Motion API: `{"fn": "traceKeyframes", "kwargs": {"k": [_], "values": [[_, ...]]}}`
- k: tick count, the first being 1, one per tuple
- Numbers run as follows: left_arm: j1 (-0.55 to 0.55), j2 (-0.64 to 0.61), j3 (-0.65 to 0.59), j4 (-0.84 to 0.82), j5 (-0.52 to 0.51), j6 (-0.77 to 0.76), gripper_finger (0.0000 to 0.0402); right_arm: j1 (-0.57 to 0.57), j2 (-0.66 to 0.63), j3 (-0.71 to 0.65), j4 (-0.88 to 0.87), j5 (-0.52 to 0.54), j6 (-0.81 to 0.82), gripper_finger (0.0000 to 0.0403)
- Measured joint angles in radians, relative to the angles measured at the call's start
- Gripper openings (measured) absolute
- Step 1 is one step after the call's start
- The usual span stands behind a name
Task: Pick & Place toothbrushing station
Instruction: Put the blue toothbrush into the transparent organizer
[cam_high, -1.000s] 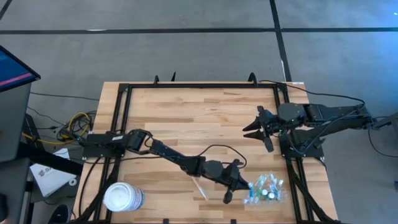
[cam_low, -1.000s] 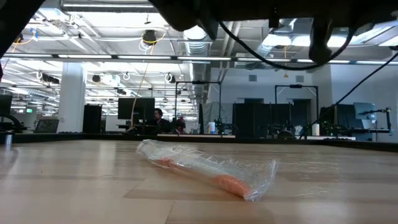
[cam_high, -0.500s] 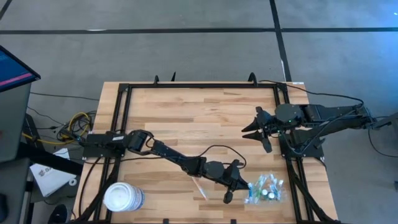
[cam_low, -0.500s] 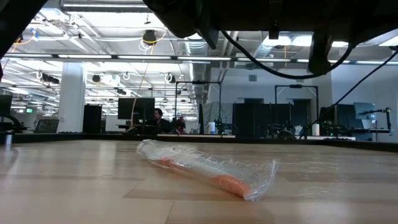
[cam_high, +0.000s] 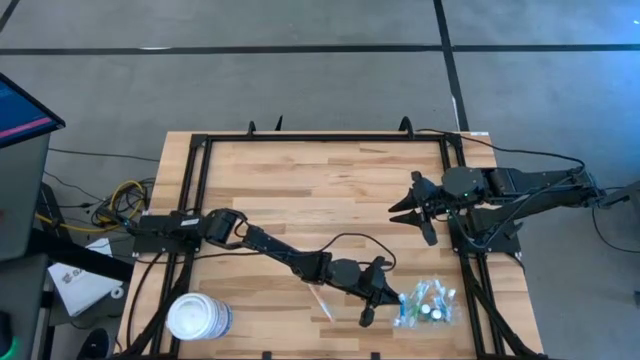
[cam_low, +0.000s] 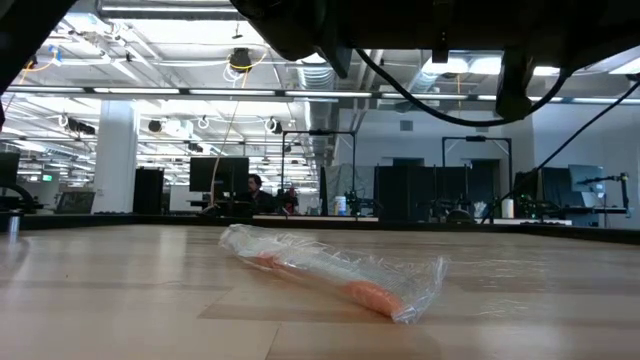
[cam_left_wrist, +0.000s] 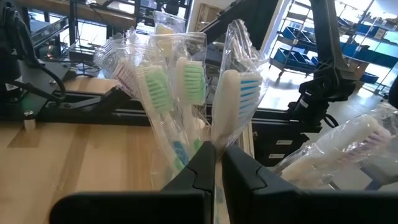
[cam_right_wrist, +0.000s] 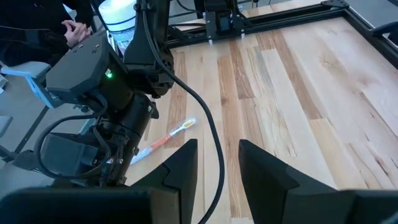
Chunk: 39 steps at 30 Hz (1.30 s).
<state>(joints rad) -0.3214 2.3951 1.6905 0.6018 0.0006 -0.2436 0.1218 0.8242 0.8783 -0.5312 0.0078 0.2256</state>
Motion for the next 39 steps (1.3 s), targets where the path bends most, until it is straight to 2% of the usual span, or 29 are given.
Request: {"fn": "traceKeyframes", "kwargs": {"k": [24, 39], "values": [[0.006, 0.025, -0.002, 0.008, -0.01, -0.001, 0.0005, 0.0, 0.0, 0.0, 0.0, 0.0, -0.016, 0.0108], [0.006, 0.025, -0.002, 0.021, -0.022, 0.0, 0.0072, 0.0, 0.0, 0.0, -0.006, -0.003, -0.016, 0.0108]]}}
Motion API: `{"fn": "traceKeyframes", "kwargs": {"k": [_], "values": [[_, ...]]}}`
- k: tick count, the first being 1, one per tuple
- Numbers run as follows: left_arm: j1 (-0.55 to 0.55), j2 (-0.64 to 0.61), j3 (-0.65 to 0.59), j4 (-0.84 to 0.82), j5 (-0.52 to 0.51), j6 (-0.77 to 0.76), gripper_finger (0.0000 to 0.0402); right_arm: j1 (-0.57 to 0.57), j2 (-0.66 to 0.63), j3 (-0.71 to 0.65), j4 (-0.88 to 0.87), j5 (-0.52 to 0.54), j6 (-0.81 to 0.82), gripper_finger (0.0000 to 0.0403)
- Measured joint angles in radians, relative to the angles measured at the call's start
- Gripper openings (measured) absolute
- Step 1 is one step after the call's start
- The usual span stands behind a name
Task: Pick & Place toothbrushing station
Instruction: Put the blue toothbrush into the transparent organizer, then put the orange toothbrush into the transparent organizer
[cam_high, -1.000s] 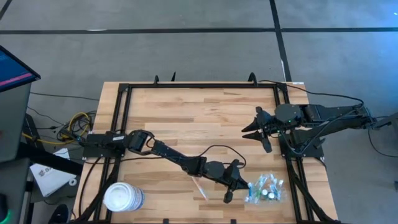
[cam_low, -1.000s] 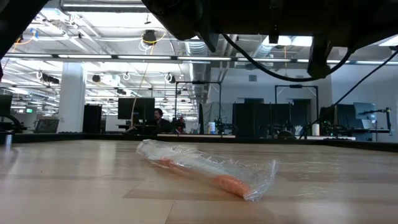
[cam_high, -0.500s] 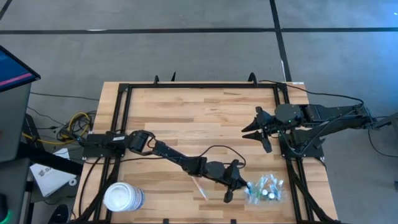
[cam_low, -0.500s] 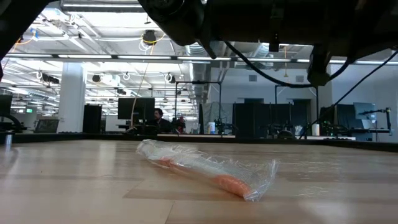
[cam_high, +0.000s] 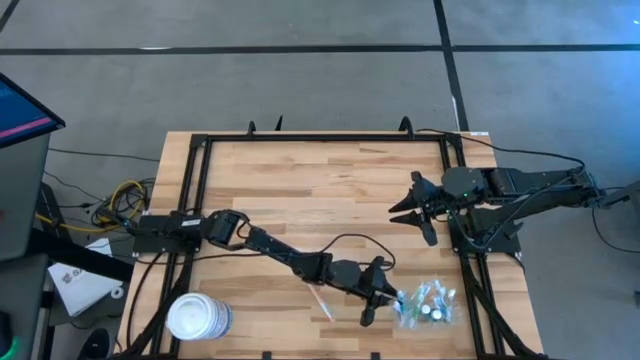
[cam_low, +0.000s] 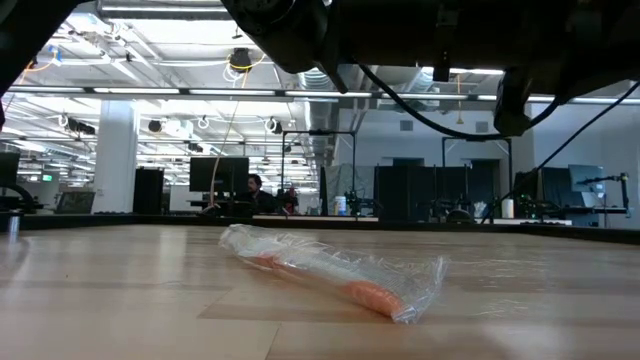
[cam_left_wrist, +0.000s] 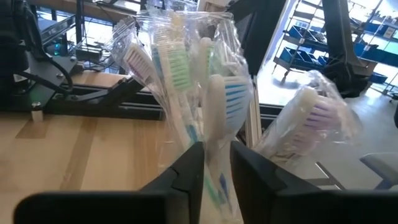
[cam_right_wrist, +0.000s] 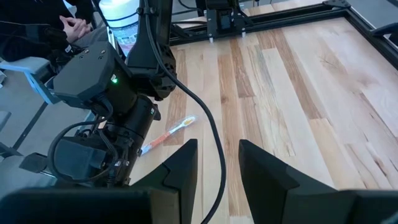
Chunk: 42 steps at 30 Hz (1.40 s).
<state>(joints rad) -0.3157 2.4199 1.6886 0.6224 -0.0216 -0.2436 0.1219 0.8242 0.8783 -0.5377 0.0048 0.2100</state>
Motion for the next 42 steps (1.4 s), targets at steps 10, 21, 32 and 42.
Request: {"fn": "traceKeyframes", "kwargs": {"k": [10, 21, 32, 42], "values": [[-0.003, 0.0, 0.0, 0.001, 0.0, -0.004, 0.0127, 0.0, 0.0, 0.0, -0.001, 0.0, 0.0, 0.0108], [-0.002, -0.004, 0.0, 0.007, 0.0, 0.003, 0.0146, 0.0, 0.0, 0.0, -0.003, 0.0, 0.0, 0.0108], [-0.002, -0.044, 0.0, 0.004, 0.0, 0.036, 0.0143, 0.0, 0.0, 0.0, -0.008, 0.0, 0.0, 0.0108], [0.0, -0.088, 0.0, -0.009, 0.0, 0.083, 0.0142, 0.0, 0.0, -0.001, -0.009, 0.0, 0.0, 0.0108]]}}
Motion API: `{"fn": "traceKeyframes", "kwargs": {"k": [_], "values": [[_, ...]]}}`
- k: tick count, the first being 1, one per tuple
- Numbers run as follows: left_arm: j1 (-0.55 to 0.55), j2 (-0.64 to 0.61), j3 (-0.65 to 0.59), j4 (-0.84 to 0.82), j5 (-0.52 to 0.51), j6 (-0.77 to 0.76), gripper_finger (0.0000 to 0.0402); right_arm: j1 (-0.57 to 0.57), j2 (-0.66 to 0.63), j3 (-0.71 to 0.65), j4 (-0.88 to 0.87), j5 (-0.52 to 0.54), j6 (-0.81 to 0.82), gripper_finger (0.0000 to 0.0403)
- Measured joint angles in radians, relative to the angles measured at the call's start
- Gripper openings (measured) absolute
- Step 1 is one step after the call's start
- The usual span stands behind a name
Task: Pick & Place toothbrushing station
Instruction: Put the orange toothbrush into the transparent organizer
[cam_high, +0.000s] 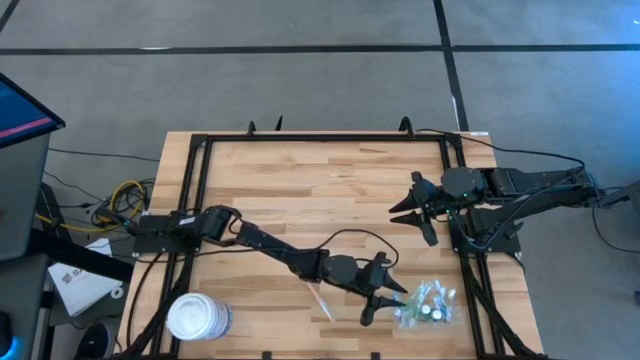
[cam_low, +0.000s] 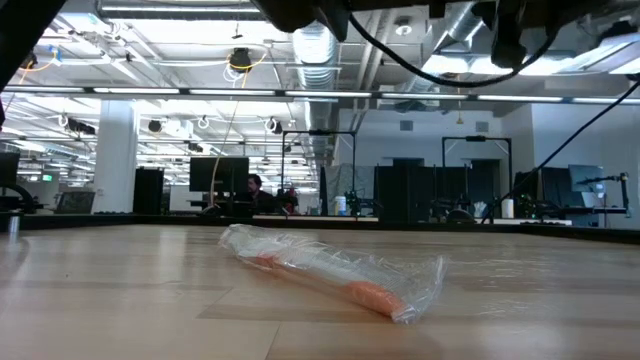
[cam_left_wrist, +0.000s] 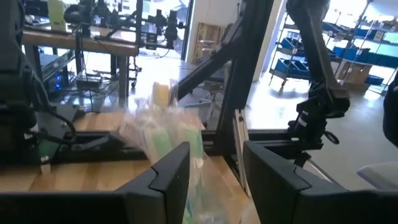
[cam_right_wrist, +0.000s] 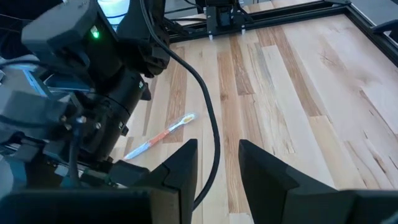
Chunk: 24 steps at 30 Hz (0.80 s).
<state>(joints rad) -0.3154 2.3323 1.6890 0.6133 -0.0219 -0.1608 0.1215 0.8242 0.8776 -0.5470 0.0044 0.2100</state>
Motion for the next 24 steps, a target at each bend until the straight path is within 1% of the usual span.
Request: {"fn": "traceKeyframes", "kwargs": {"k": [3, 7, 12, 15, 21, 24], "values": [[0.004, -0.009, 0.001, 0.008, 0.0, 0.003, 0.0142, 0.0, 0.0, 0.0, 0.0, 0.0, 0.0, 0.0108], [0.01, -0.024, 0.0, -0.024, 0.0, 0.006, 0.0142, 0.0, 0.0, 0.0, 0.0, 0.0, 0.0, 0.0108], [0.01, -0.086, -0.041, -0.054, 0.0, 0.007, 0.0142, 0.0, 0.0, 0.0, -0.004, 0.0, 0.0, 0.0108], [0.009, -0.152, -0.101, -0.058, 0.0, 0.007, 0.0142, 0.0, 0.0, 0.0, -0.003, 0.0, 0.0, 0.0108], [-0.003, -0.302, -0.275, -0.055, -0.001, -0.001, 0.0142, 0.0, 0.0, 0.0, -0.001, 0.0, 0.0, 0.0108], [-0.02, -0.369, -0.366, -0.058, -0.02, -0.004, 0.0142, 0.0, 0.0, 0.0, 0.001, 0.0, 0.0, 0.0108]]}}
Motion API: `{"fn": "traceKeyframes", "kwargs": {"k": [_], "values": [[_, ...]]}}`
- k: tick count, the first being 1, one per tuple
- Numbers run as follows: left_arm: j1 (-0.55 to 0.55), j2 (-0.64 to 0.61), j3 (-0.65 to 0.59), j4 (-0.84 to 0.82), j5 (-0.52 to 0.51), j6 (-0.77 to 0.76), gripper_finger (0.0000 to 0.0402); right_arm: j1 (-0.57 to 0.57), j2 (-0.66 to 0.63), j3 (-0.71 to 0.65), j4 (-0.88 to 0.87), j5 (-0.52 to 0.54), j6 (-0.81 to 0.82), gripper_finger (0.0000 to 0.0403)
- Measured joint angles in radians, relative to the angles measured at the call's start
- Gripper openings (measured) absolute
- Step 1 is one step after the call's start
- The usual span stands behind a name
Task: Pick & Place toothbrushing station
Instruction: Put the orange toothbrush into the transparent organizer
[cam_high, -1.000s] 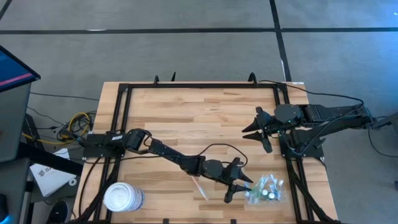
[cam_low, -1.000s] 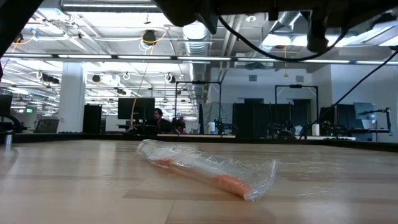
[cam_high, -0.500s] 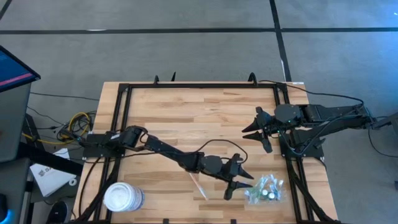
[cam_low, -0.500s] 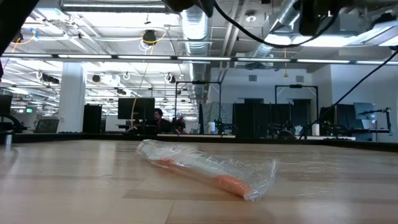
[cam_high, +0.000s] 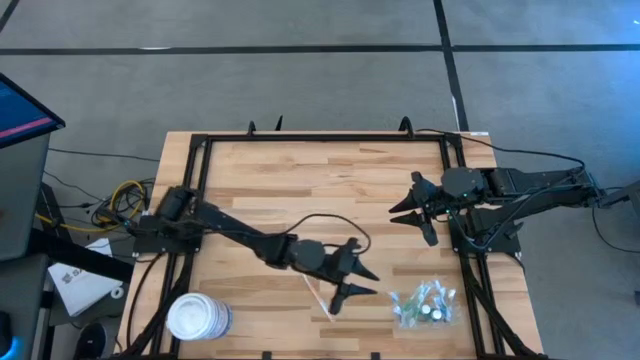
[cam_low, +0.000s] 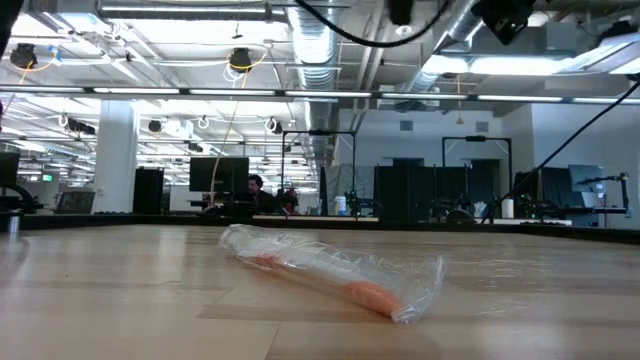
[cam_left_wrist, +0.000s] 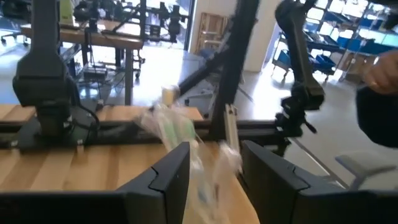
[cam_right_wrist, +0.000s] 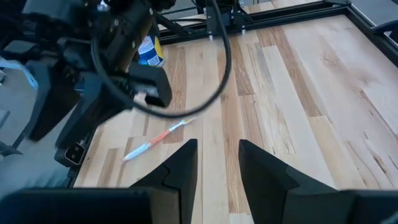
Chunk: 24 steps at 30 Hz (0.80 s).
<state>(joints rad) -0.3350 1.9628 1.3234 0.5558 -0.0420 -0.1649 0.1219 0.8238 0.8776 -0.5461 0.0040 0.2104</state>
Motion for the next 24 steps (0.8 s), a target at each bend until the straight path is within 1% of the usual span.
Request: {"fn": "traceKeyframes", "kwargs": {"k": [5, 10, 19, 24], "values": [[-0.032, -0.1, -0.135, 0.0, -0.015, 0.0, 0.0142, 0.0, 0.0, 0.0, 0.0, 0.0, 0.0, 0.0108], [-0.052, -0.159, -0.247, 0.001, -0.021, 0.0, 0.0142, 0.0, 0.0, 0.0, 0.0, 0.0, 0.0, 0.0108], [-0.053, -0.205, -0.408, 0.001, -0.026, -0.003, 0.0142, 0.0, 0.0, 0.0, 0.0, 0.0, 0.0, 0.0108], [-0.053, -0.209, -0.468, 0.003, -0.026, -0.071, 0.0142, 0.0, 0.0, 0.0, 0.0, -0.003, 0.0, 0.0108]]}}
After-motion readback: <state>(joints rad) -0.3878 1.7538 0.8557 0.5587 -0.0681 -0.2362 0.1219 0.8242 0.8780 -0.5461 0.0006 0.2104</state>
